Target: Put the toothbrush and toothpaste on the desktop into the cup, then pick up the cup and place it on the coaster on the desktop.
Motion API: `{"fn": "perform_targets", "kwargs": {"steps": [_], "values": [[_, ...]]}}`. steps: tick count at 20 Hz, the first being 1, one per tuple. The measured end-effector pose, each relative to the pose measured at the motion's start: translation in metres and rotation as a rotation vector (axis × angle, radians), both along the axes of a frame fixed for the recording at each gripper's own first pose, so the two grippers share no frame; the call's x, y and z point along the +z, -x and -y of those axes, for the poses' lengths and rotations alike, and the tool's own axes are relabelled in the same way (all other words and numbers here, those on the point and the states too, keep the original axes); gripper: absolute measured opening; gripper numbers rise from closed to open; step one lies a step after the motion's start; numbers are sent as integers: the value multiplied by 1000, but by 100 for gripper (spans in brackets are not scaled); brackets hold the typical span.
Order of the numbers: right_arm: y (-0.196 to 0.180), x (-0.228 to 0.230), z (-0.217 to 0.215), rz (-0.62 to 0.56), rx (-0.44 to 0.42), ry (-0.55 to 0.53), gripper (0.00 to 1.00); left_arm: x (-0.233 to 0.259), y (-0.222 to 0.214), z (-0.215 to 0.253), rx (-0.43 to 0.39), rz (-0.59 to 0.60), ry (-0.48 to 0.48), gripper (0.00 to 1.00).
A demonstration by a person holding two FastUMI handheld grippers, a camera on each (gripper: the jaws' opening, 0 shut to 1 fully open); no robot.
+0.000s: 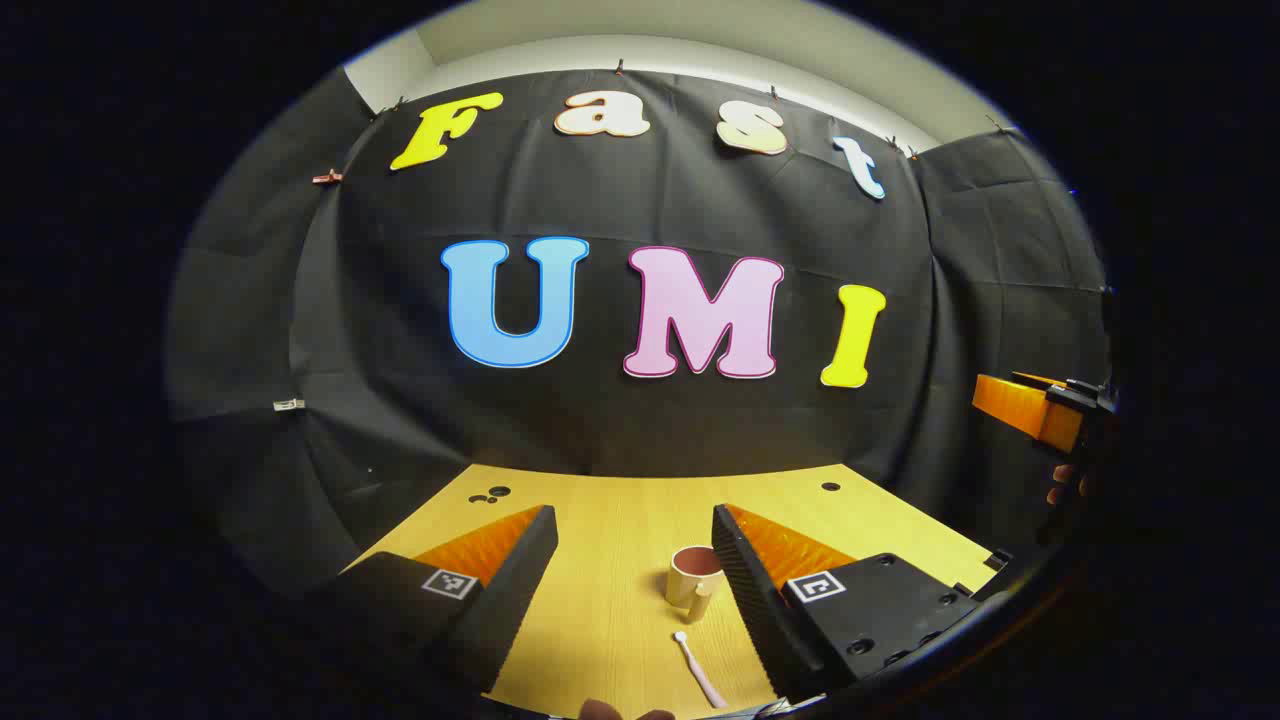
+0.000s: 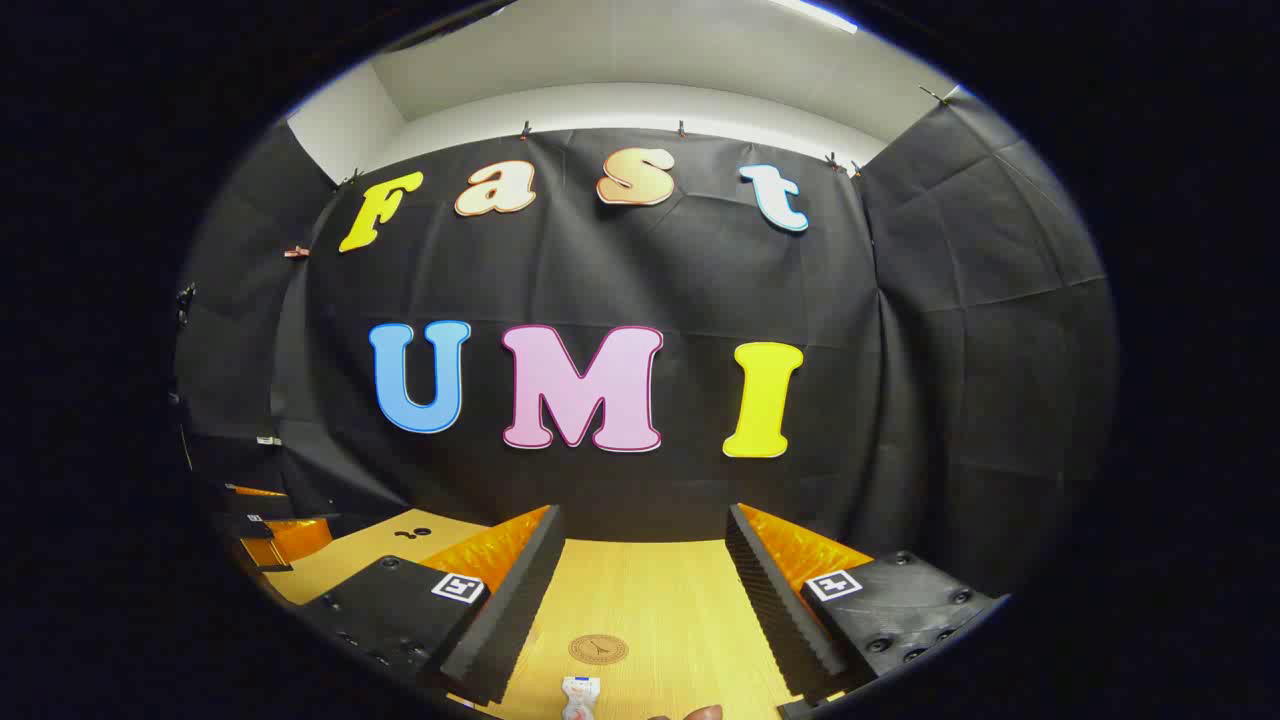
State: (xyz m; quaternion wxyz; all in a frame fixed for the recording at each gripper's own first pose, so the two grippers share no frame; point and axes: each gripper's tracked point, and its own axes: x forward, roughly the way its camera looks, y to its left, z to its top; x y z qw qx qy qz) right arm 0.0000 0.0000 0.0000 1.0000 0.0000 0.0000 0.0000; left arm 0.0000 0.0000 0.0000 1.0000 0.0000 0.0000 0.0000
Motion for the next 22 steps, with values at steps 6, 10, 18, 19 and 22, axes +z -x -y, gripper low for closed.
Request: {"fn": "perform_targets", "kwargs": {"steps": [6, 10, 18, 19, 22], "values": [[-4, -6, 3, -11, -12, -7, 99, -1, -7, 4, -9, -4, -16, 96], [-7, -9, 0, -17, -10, -7, 99, -4, -11, 4, -10, -12, -18, 96], [-5, -48, -29, -139, 48, 12, 99, -16, -10, -6, 1, -35, -13, 96], [-4, -63, -32, -185, 55, 21, 100, -18, -10, -8, 1, -41, -14, 96], [2, -117, -39, -358, 62, 40, 100, -29, -6, -13, 4, -63, -18, 96]]}}
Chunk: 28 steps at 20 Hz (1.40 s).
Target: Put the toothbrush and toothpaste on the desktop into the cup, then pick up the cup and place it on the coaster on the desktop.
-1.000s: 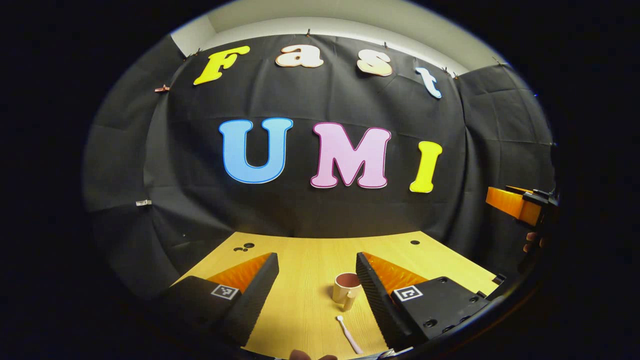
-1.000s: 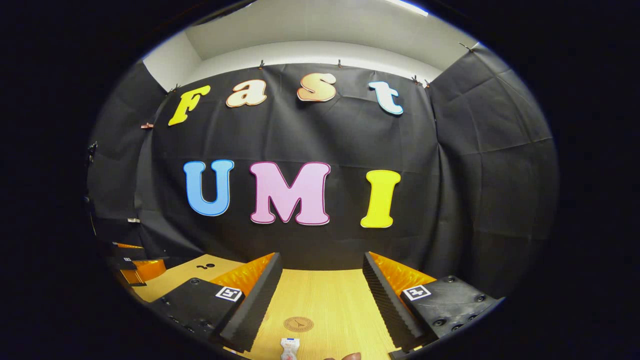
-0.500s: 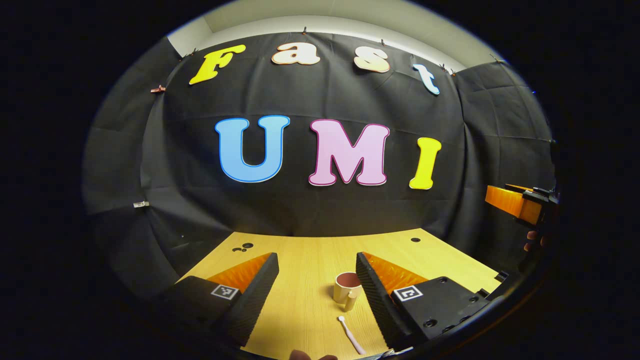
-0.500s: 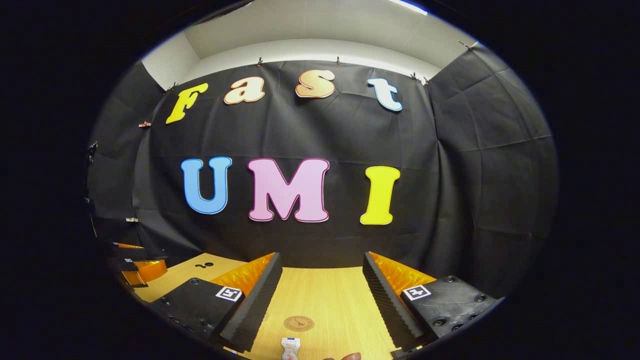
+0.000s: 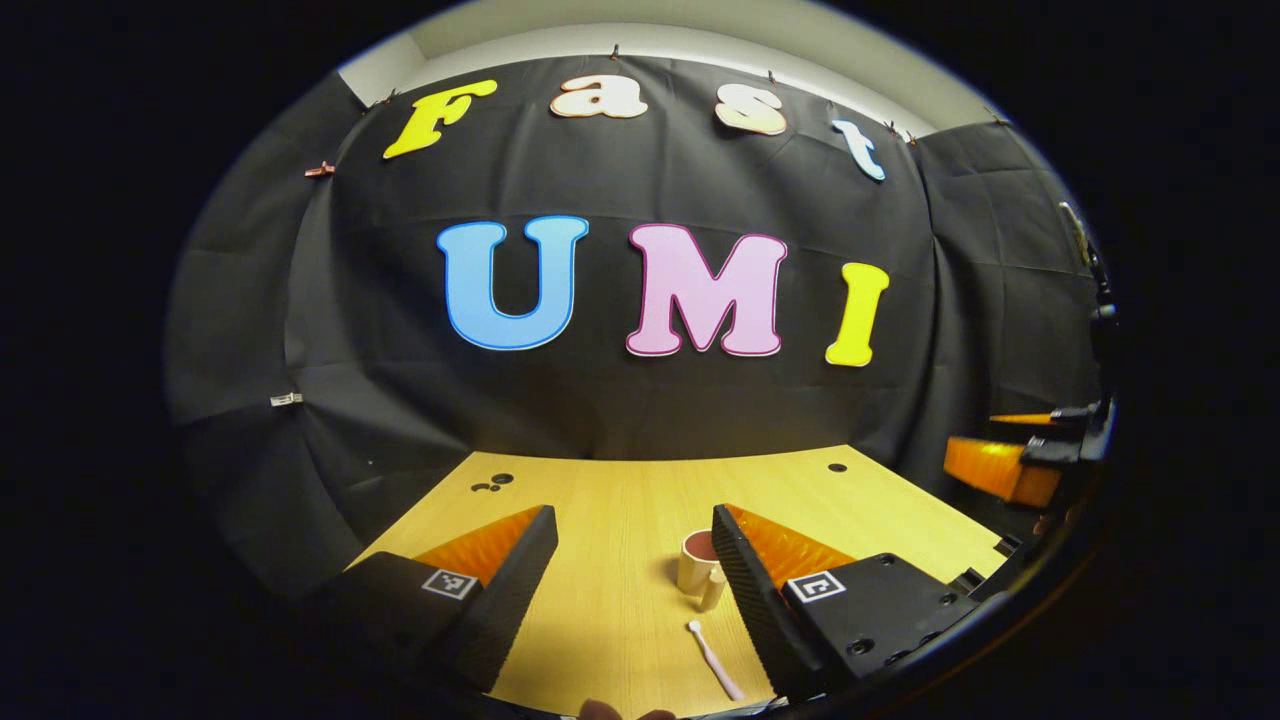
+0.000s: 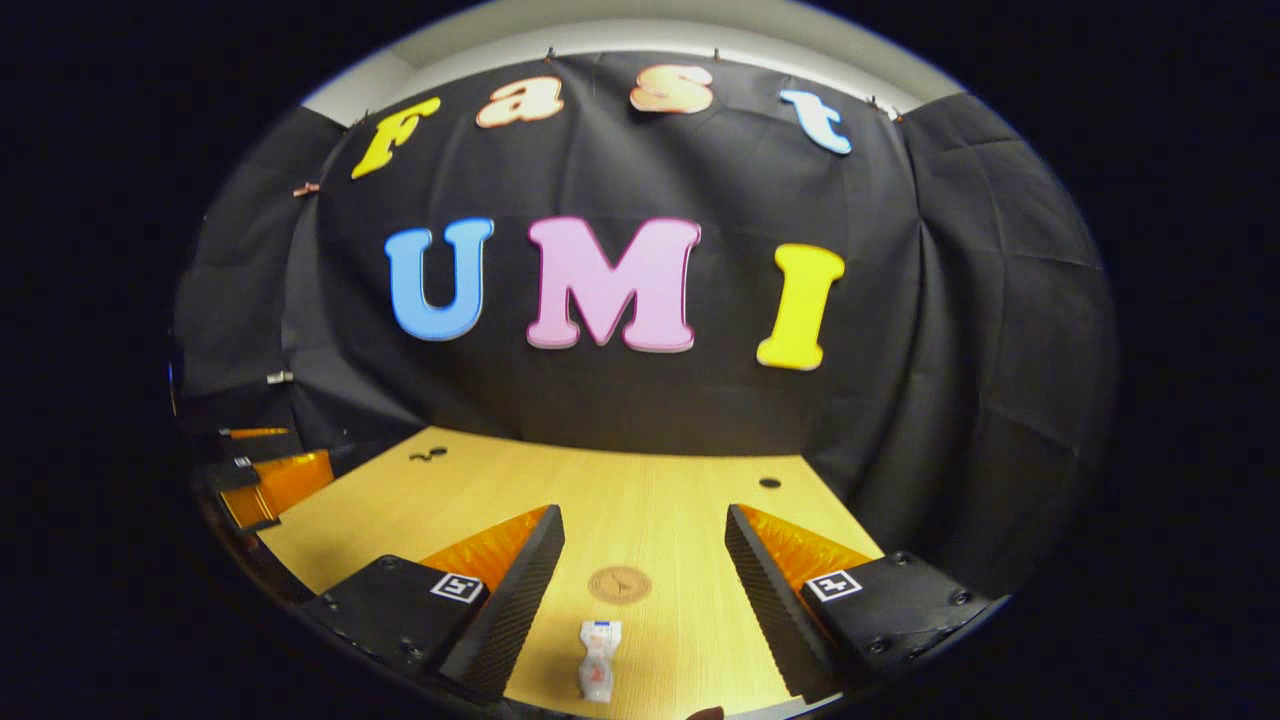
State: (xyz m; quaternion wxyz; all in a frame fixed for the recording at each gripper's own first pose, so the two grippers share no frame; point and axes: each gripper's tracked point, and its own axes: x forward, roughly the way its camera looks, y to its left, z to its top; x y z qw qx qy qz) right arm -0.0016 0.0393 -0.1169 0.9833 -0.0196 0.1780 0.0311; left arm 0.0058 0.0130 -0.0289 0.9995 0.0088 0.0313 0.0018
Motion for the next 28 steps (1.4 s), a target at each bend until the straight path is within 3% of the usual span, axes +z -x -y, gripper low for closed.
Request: {"fn": "perform_targets", "kwargs": {"steps": [4, 13, 21, 25, 28], "values": [[16, -78, -8, -254, 11, 34, 99, -15, 4, -6, 0, -36, -3, 96], [40, -218, -31, -666, 41, 45, 97, -52, 5, -22, 19, -128, -34, 96], [33, -272, -36, -819, 53, 111, 86, -72, -7, -35, 55, -191, -10, 96], [36, -284, -32, -900, 31, 93, 71, -81, -12, -36, 79, -221, 10, 96], [38, -288, -32, -948, -6, 29, 51, -86, -15, -32, 92, -233, 7, 96]]}}
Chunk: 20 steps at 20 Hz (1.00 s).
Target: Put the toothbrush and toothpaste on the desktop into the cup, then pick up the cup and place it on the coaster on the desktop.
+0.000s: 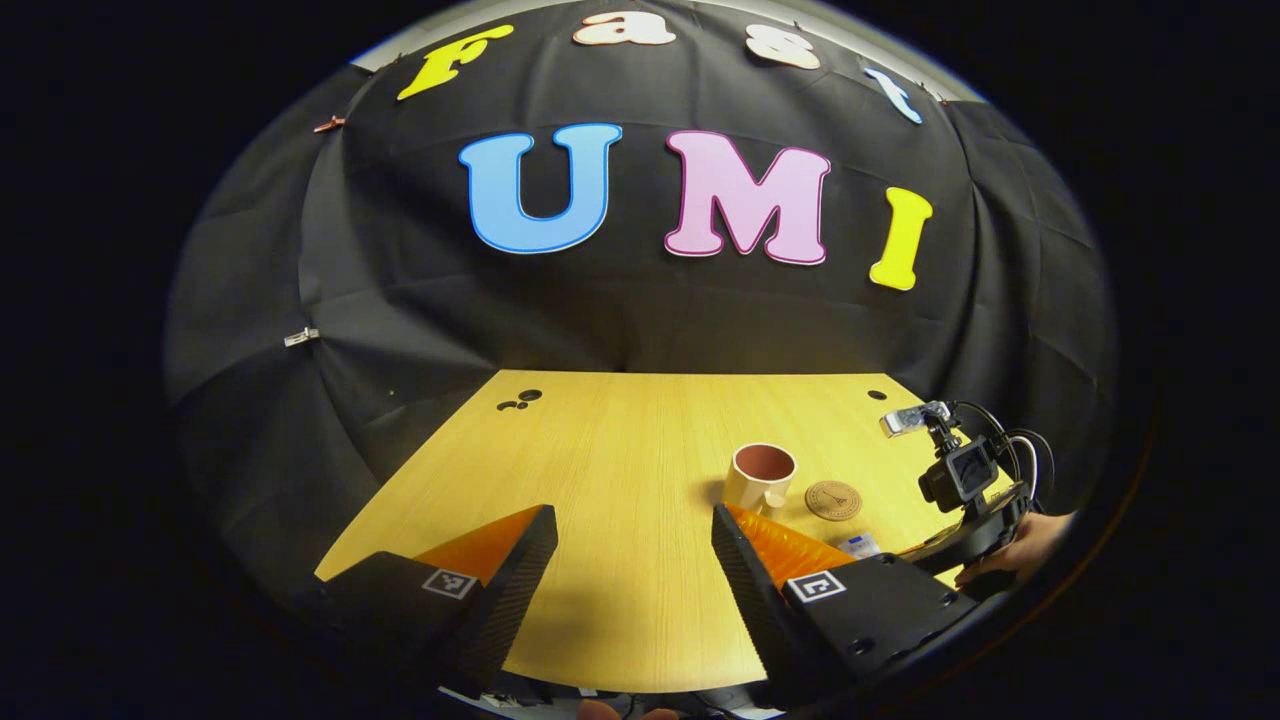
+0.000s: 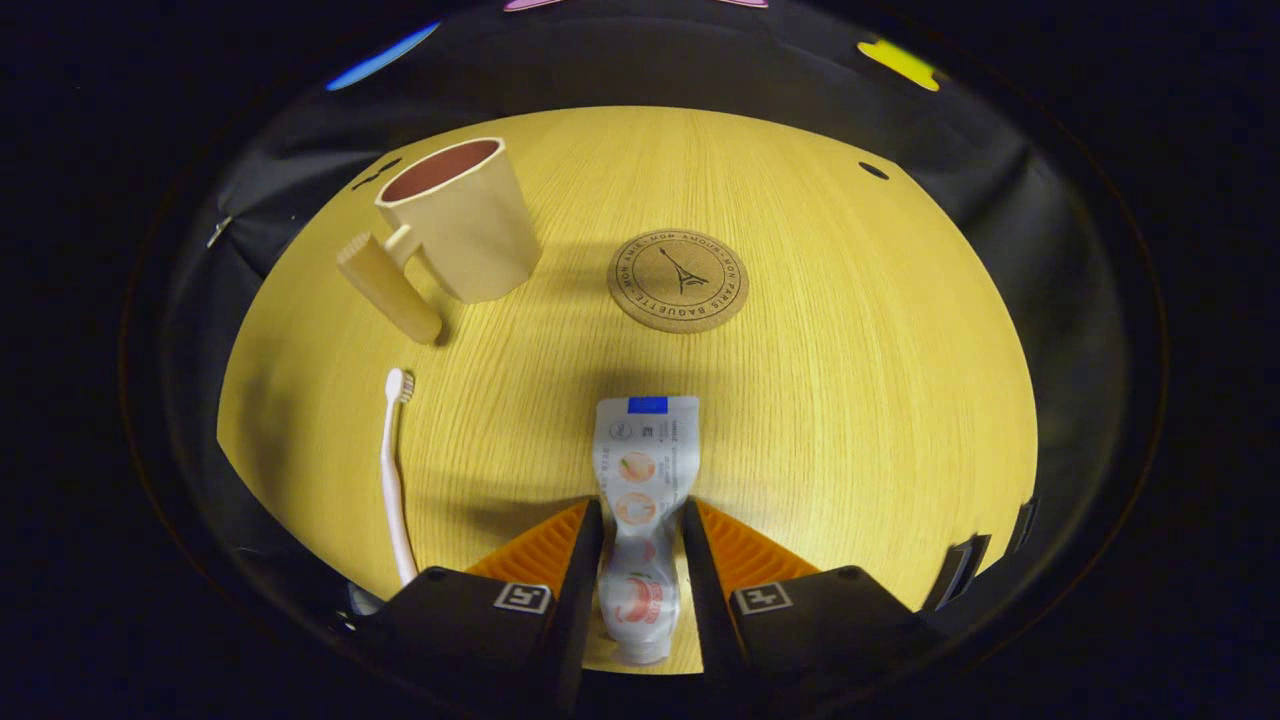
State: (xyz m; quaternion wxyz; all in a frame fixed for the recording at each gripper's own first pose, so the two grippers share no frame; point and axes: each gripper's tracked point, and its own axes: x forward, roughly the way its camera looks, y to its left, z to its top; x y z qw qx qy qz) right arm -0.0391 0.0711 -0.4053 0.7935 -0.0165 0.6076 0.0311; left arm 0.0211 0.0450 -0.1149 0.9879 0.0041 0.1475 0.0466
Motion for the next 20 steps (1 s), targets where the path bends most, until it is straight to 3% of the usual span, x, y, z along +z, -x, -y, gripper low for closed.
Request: {"fn": "perform_targets", "kwargs": {"steps": [1, 2, 5, 8, 13, 20], "values": [[-3, 0, 2, -7, -18, -3, 47, -1, -1, 2, 3, -4, -5, 96], [-2, -2, 3, -27, -16, -8, 35, -4, -2, 5, 3, -9, -8, 96], [-3, 2, 3, -40, 29, -41, 35, -20, -6, 20, -3, -54, 5, 96], [-3, 4, 3, -25, 35, -110, 26, -46, -6, 40, -13, -140, 45, 96], [-7, 31, 9, 113, 117, -225, 26, -87, -13, 78, -17, -265, 112, 96], [-23, 92, 39, 260, 104, -379, 26, -145, -26, 103, -16, -404, 37, 92]]}}
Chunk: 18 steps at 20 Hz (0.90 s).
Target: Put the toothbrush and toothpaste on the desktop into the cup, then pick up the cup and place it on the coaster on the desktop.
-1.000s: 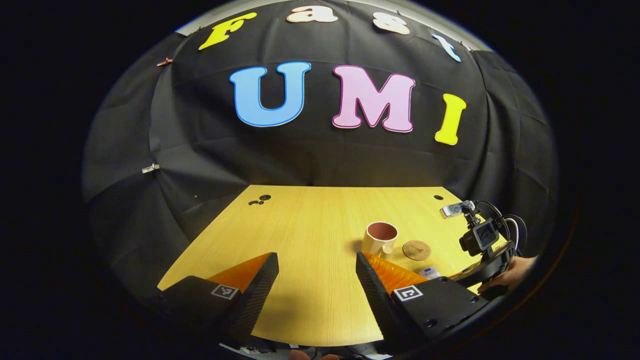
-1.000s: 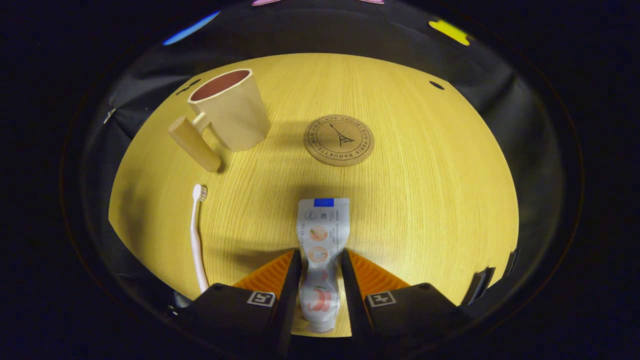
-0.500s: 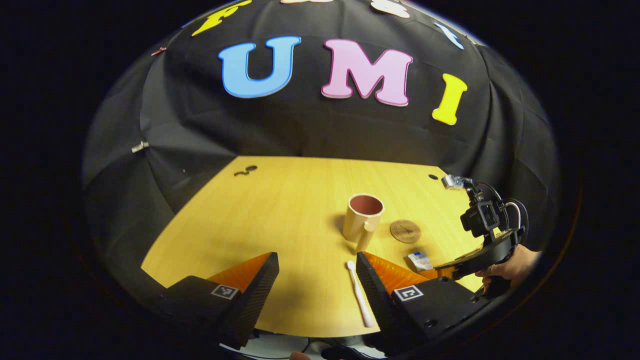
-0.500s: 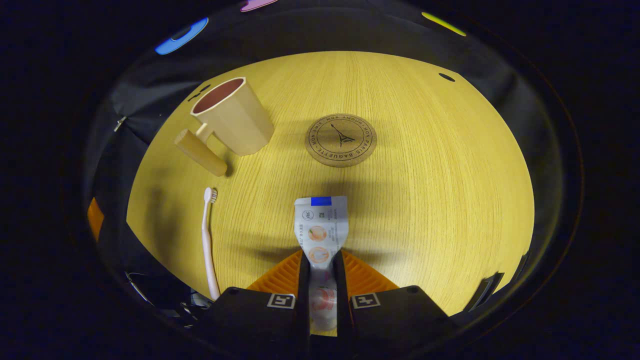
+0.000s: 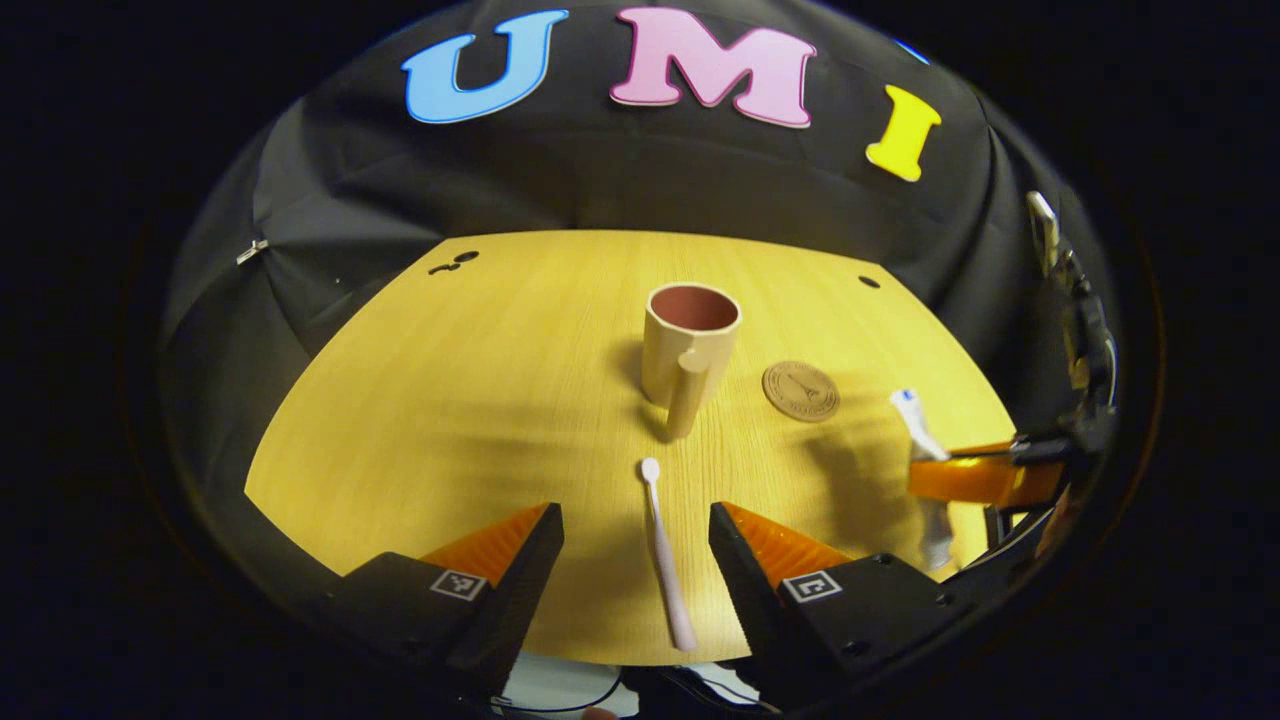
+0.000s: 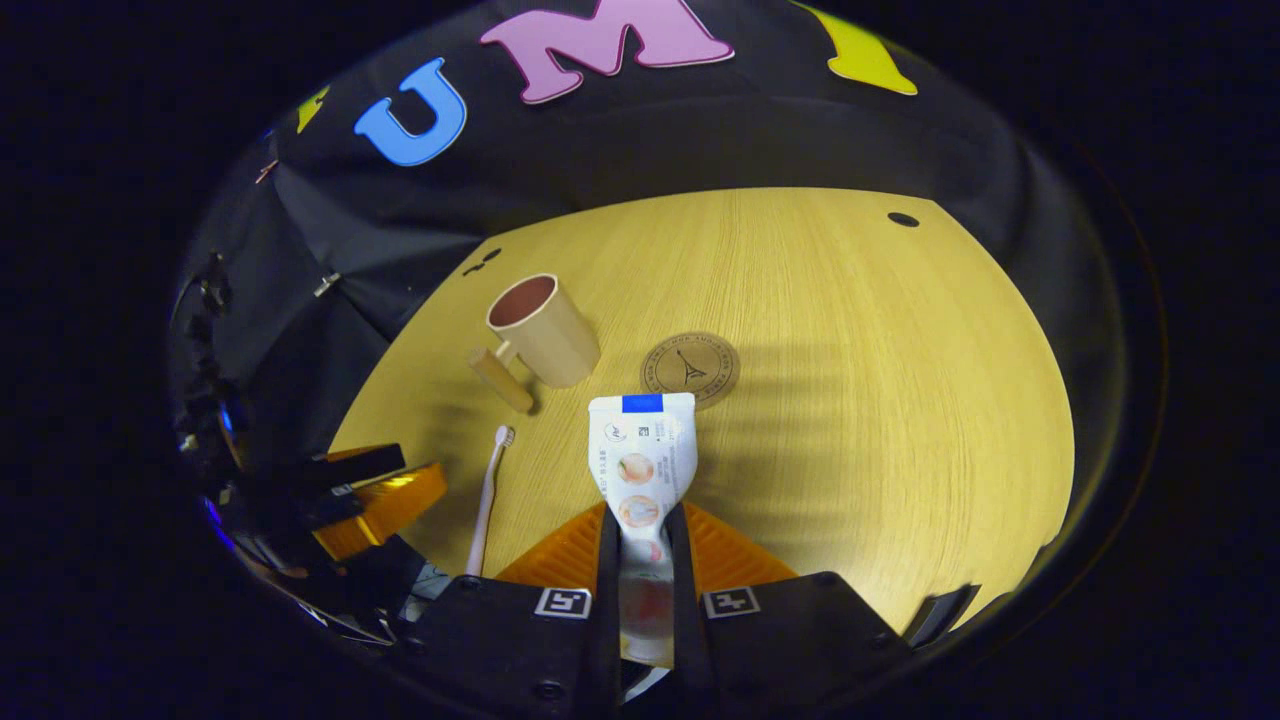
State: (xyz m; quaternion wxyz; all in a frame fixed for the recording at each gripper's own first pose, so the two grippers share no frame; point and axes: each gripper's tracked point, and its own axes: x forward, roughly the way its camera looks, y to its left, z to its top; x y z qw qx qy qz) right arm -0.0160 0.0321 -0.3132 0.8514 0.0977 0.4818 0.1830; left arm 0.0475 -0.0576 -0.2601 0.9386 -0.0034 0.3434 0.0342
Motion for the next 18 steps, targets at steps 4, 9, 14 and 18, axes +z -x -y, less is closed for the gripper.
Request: {"fn": "perform_targets", "kwargs": {"steps": [4, 9, 14, 18], "values": [[-4, 26, 23, 53, 2, -34, 25, -29, -5, 7, 0, -78, -36, 84], [-11, 37, 52, 79, -5, -40, 26, -48, -14, 8, 50, -146, -43, 76], [-17, 35, 68, 71, -24, -43, 25, -64, -13, 5, 54, -215, -94, 59], [-20, 32, 71, 67, -29, -48, 25, -67, -17, 7, 71, -209, -79, 51]]}}
